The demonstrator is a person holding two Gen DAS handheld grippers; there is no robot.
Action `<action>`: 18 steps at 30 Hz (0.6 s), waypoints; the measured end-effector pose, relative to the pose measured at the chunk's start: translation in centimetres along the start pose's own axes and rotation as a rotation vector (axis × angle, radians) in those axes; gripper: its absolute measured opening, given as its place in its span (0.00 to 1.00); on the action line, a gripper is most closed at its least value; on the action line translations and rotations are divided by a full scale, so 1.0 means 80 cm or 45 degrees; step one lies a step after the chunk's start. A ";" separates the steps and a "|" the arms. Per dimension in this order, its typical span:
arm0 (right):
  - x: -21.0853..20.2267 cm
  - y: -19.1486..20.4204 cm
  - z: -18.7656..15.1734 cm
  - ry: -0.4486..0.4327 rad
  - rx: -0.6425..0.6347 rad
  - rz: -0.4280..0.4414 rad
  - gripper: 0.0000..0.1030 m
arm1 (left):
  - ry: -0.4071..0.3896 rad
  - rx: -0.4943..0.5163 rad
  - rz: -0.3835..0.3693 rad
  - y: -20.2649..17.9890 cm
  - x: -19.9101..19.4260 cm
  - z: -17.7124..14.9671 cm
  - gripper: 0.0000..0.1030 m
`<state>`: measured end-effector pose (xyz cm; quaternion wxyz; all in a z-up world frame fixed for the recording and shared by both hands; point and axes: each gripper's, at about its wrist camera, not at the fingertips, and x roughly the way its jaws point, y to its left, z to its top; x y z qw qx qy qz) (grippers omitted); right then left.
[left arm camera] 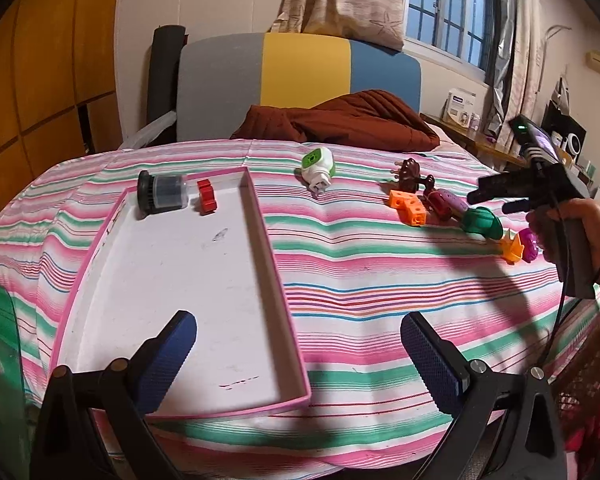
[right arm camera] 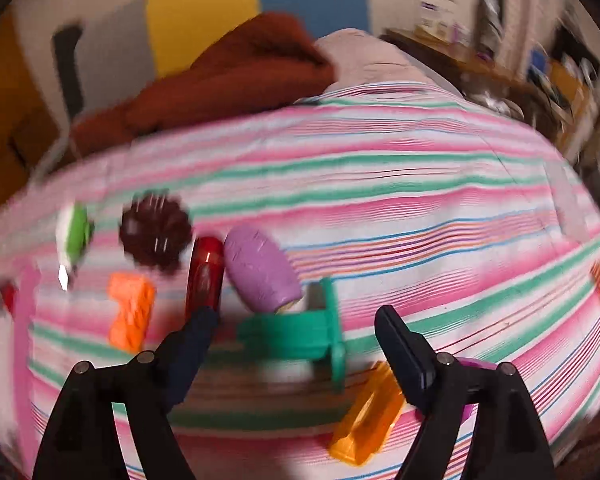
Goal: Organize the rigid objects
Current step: 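Move the right gripper toward the green spool-shaped piece, then grasp the green spool-shaped piece with the right gripper and stand it upright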
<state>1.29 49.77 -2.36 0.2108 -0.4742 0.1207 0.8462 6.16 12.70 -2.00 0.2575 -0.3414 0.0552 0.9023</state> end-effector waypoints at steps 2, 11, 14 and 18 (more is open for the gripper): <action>0.011 0.023 -0.010 0.037 -0.154 -0.138 0.81 | -0.001 0.010 0.002 -0.003 0.000 -0.001 1.00; 0.034 -0.028 -0.016 0.193 0.186 0.152 0.55 | 0.009 0.005 -0.001 -0.003 0.002 -0.002 1.00; 0.032 -0.047 -0.018 0.187 0.351 0.340 0.55 | 0.010 0.004 -0.003 -0.004 0.002 -0.002 1.00; 0.046 -0.064 -0.026 0.254 0.634 0.776 0.55 | 0.001 0.009 -0.006 -0.006 0.001 0.000 1.00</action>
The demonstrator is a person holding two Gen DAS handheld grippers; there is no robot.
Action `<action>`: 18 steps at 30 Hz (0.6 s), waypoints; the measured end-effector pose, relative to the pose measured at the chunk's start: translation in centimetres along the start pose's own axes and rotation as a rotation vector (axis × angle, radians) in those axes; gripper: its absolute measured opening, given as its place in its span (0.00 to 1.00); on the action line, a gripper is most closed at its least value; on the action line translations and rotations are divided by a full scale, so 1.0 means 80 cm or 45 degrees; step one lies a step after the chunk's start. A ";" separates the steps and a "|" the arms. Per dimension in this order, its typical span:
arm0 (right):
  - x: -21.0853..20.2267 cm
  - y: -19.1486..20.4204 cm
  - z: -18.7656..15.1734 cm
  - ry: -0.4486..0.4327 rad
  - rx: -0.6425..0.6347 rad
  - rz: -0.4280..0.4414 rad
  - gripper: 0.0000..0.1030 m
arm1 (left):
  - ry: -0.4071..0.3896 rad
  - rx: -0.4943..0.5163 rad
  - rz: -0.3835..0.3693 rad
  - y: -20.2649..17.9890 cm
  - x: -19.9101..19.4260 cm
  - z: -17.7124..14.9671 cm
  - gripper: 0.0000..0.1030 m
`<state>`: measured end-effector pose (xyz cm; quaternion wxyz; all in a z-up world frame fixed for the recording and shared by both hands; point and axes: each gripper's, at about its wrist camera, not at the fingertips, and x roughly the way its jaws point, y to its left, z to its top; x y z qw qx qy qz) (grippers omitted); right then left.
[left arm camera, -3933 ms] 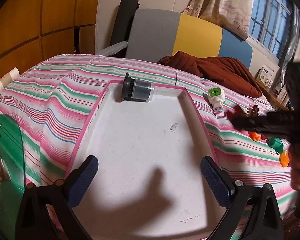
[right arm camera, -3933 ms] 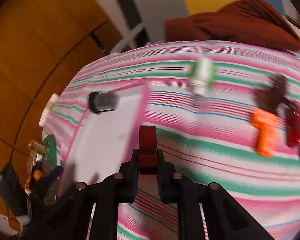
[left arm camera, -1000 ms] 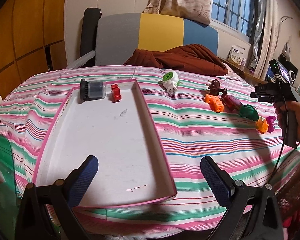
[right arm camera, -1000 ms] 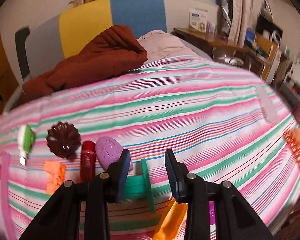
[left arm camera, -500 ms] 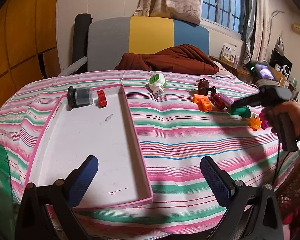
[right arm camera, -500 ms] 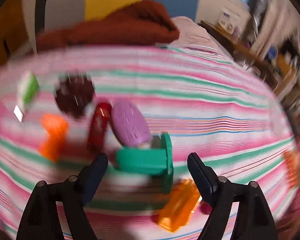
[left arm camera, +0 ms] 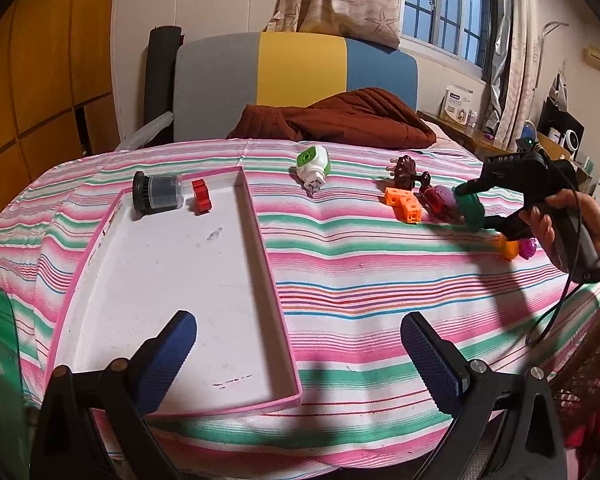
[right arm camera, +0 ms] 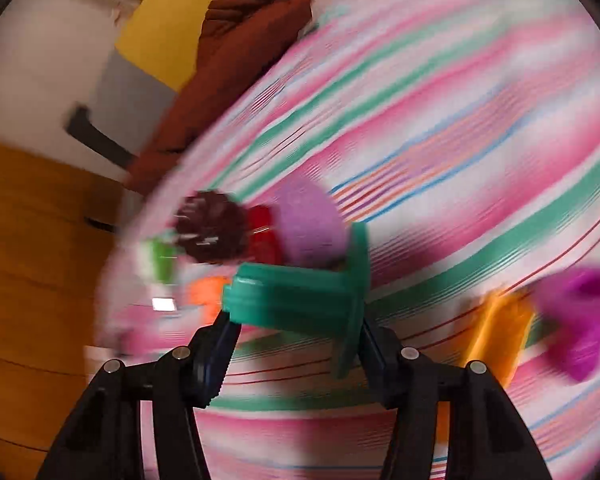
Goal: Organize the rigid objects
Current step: 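Grasp the green spool-shaped piece with the right gripper and stand it upright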
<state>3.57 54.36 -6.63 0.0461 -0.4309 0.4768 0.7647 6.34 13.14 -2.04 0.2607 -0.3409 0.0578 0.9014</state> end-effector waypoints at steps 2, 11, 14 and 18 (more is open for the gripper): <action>-0.007 0.000 0.001 -0.047 0.012 -0.062 0.56 | -0.002 0.008 -0.001 -0.002 0.000 0.001 1.00; -0.045 0.011 -0.003 -0.285 -0.064 -0.522 0.64 | 0.013 0.017 0.003 -0.005 0.003 0.002 1.00; -0.055 0.028 -0.006 -0.357 -0.151 -0.580 0.64 | 0.014 0.011 -0.005 -0.007 0.006 0.007 1.00; -0.043 0.058 -0.009 -0.363 -0.369 -0.670 0.64 | 0.002 0.007 -0.024 -0.013 0.009 0.017 1.00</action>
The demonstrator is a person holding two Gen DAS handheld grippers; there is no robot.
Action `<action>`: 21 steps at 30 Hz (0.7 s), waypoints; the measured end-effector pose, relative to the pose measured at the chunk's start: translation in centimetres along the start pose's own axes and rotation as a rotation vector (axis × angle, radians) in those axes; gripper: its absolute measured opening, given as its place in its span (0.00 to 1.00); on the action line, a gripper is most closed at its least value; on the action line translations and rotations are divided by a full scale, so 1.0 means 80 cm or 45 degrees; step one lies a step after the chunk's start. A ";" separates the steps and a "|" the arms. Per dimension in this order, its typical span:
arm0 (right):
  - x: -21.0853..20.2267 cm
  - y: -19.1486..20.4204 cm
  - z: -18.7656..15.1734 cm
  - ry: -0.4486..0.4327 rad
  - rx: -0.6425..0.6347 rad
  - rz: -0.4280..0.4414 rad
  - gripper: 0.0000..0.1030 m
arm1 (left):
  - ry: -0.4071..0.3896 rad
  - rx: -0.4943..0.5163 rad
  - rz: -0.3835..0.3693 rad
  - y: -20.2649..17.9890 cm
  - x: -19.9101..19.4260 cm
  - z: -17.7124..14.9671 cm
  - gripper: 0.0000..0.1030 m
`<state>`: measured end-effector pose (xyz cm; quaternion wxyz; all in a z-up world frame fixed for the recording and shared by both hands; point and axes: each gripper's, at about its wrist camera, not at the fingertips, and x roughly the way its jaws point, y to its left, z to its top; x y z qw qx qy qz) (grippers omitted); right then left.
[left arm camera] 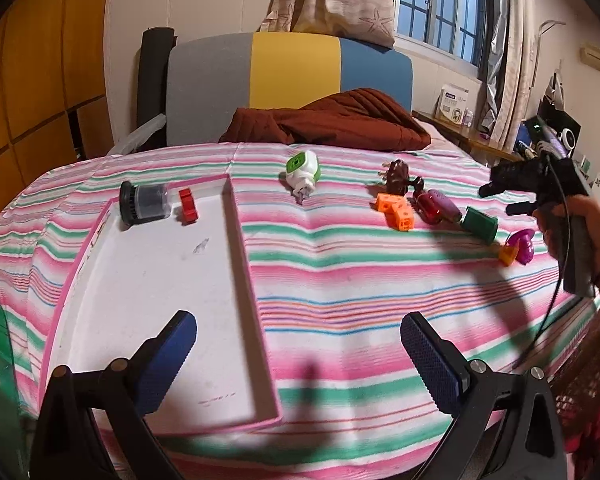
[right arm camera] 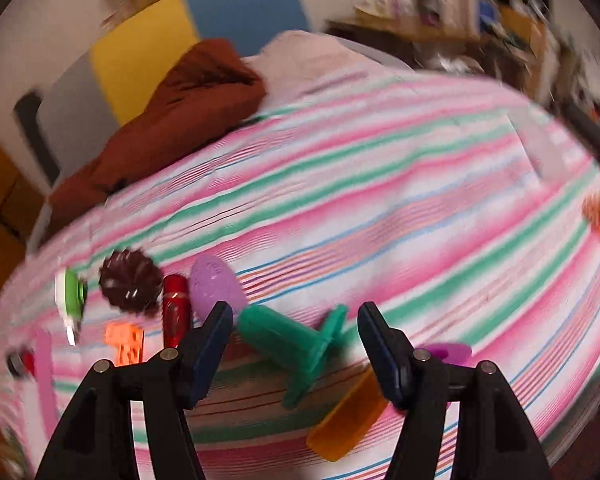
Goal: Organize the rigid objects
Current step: 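Grasp the green spool-shaped piece with the right gripper and stand it upright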
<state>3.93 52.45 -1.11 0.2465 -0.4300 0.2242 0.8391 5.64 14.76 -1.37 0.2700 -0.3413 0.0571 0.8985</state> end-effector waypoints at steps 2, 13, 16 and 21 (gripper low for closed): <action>0.008 0.019 0.000 0.019 -0.119 -0.029 0.64 | -0.002 0.006 -0.012 -0.005 0.002 0.005 1.00; 0.047 0.042 -0.017 0.121 -0.534 -0.357 0.50 | 0.040 0.036 -0.056 -0.027 0.021 0.025 1.00; 0.042 0.022 -0.005 0.120 -0.393 -0.256 0.29 | 0.045 0.043 -0.062 -0.037 0.030 0.033 1.00; 0.036 -0.021 0.005 0.161 -0.088 0.043 0.29 | 0.081 0.027 -0.082 -0.055 0.058 0.048 1.00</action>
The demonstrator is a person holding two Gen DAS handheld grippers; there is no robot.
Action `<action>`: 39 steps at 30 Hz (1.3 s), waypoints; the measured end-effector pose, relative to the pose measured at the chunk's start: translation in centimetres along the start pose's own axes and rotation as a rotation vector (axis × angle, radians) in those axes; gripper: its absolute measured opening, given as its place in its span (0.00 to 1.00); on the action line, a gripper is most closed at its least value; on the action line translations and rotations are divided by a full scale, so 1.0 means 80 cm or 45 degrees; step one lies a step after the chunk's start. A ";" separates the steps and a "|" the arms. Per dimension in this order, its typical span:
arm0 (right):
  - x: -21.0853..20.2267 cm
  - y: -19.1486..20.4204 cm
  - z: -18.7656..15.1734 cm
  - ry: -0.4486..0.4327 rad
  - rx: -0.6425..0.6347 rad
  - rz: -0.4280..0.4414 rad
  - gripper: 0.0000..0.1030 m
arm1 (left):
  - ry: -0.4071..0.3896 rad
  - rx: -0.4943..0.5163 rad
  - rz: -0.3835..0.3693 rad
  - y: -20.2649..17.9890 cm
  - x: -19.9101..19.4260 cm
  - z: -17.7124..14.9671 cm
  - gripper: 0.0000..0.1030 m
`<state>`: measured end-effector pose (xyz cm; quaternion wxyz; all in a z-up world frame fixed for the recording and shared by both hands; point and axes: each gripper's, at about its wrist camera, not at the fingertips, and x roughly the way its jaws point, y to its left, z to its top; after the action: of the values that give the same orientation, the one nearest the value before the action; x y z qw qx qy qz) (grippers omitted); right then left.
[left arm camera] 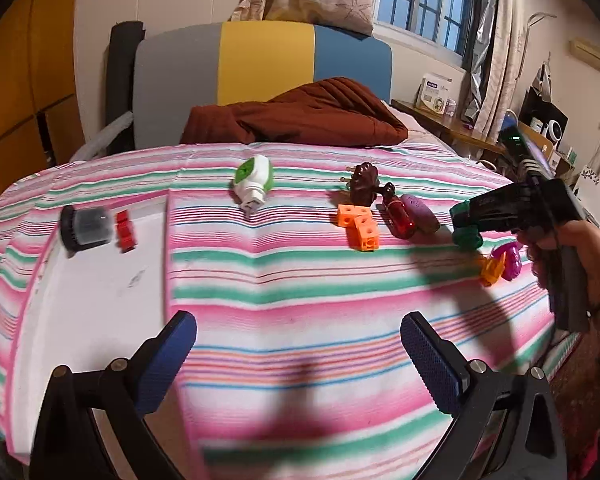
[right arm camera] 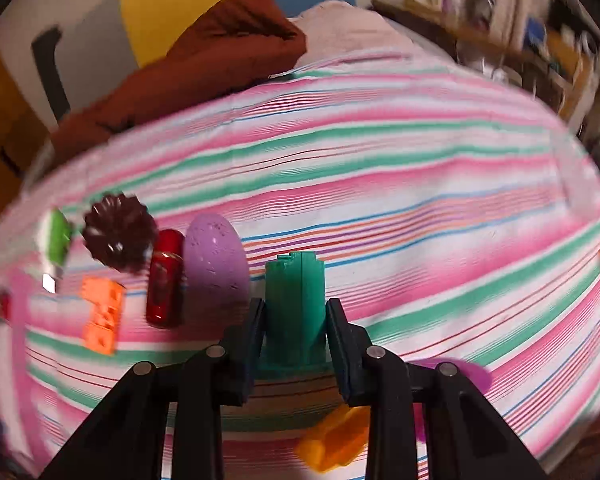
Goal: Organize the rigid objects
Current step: 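Grasp the green spool-shaped piece with the right gripper and stand it upright, then grasp the orange cube blocks with the left gripper while the right gripper holds the green piece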
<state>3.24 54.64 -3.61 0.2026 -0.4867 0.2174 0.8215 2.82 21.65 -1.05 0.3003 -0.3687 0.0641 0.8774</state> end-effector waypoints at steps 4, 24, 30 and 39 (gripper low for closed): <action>-0.009 -0.023 -0.002 -0.007 0.154 0.155 0.29 | 0.069 -0.011 -0.016 -0.015 0.037 0.013 1.00; -0.010 -0.013 -0.011 0.051 0.099 0.023 0.30 | 0.154 0.012 0.027 -0.069 0.195 0.084 0.75; -0.012 -0.015 -0.012 0.046 0.115 0.029 0.30 | 0.128 0.074 0.067 -0.059 0.193 0.080 0.42; -0.016 -0.009 -0.012 0.015 0.135 0.197 0.30 | 0.066 0.132 0.027 -0.039 0.154 0.046 0.25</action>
<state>4.87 54.54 -2.96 0.1626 -0.4617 0.2988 0.8192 -4.36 31.36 -6.53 0.3080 -0.3744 0.1211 0.8662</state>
